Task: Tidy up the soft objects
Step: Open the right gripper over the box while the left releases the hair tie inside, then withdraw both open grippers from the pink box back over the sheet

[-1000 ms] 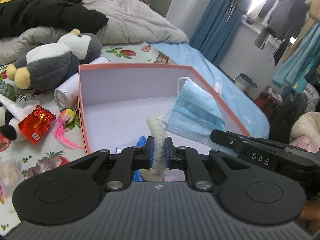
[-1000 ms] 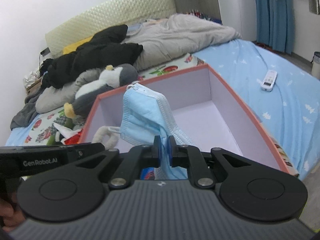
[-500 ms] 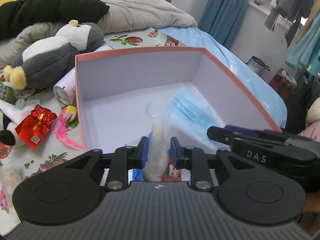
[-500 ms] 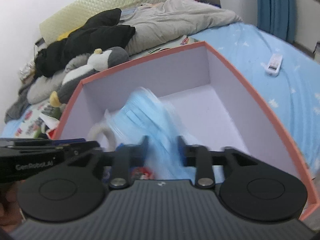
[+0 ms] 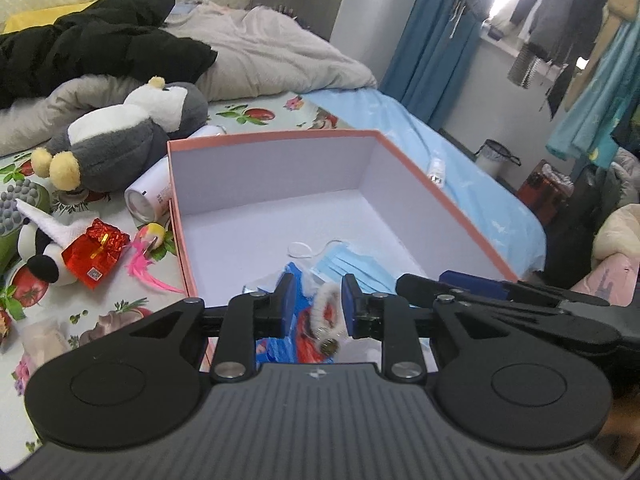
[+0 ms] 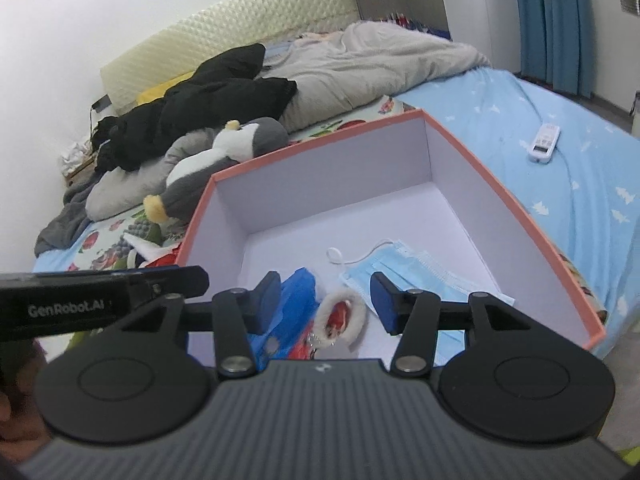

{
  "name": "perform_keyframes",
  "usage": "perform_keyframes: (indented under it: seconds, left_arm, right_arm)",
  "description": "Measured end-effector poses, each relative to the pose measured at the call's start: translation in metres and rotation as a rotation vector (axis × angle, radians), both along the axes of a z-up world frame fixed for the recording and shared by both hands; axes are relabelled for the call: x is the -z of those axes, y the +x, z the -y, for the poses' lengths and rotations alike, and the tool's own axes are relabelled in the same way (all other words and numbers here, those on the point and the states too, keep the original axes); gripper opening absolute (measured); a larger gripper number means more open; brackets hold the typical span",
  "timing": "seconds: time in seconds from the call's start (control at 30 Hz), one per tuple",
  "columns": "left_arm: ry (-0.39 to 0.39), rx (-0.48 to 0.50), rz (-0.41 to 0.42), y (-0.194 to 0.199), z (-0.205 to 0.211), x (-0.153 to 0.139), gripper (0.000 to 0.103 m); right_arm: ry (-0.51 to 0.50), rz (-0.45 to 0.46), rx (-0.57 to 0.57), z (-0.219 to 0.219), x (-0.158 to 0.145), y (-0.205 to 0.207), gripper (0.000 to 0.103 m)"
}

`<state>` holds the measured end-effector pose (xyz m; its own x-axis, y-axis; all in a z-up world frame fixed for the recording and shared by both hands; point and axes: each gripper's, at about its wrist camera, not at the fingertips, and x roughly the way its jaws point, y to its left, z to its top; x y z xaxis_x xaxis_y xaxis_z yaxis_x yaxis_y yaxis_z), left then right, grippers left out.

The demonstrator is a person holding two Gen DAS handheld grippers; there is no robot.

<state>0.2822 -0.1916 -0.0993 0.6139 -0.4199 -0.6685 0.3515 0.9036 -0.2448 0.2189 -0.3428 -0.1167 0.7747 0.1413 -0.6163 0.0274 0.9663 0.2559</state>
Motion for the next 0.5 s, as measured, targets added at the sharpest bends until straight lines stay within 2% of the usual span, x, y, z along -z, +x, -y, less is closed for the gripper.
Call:
perform_keyframes:
  seconds: [0.07,0.33,0.5]
  left_arm:
    - [-0.028,0.010,0.013,-0.014,-0.004,-0.008,0.029]
    - [-0.049,-0.014,0.067,-0.068,-0.027,-0.037,0.029]
    - [-0.062,-0.041,0.057,-0.099,-0.047,-0.048,0.029]
  right_arm:
    - [-0.011,0.015,-0.003,-0.005,-0.007,-0.011,0.053]
    - [-0.001,0.056,-0.005,-0.022,-0.032,-0.056,0.053]
    - [0.032,0.049,-0.001,-0.030,-0.037,-0.080,0.053]
